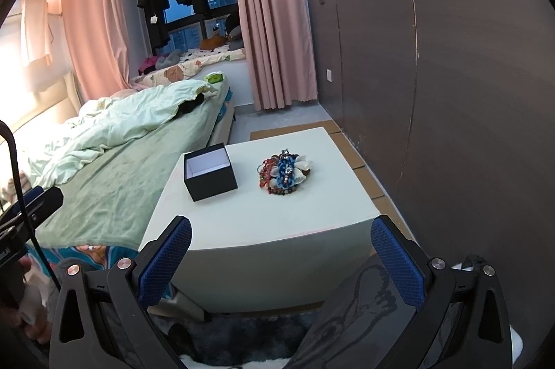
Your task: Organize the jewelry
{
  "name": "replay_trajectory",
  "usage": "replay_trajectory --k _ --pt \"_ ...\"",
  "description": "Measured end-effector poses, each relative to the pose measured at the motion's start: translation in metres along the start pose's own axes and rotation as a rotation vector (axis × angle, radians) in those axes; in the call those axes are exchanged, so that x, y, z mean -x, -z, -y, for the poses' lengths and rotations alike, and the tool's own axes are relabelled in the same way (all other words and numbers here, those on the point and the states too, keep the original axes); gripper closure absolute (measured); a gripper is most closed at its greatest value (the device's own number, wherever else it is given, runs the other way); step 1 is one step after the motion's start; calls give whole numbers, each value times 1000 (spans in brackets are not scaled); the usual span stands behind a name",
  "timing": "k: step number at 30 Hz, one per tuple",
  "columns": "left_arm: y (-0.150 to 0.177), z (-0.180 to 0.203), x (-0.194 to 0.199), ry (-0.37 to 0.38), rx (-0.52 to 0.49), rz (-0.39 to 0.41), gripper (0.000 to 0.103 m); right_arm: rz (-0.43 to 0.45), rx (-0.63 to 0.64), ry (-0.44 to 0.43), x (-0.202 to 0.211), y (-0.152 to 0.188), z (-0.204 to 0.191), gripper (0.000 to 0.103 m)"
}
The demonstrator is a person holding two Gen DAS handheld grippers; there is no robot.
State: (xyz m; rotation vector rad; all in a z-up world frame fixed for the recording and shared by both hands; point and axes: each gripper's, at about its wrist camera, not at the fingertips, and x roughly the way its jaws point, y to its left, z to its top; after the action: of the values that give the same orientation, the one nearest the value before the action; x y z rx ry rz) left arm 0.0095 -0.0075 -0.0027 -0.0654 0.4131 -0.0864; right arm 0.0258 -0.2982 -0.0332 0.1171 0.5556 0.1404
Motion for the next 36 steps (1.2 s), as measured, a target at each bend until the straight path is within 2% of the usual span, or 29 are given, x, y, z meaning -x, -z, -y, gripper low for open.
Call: replay_trajectory --k 10,25,36 --pt "-1 -2 4 -7 6 9 0 8 -15 9 3 2 9 0" --pt "-6 -6 -8 5 17 -19 0 3 -27 4 2 2 11 0" --pt "-16 -1 -43 58 16 -42 0 -31 -56 10 -22 -8 29 0"
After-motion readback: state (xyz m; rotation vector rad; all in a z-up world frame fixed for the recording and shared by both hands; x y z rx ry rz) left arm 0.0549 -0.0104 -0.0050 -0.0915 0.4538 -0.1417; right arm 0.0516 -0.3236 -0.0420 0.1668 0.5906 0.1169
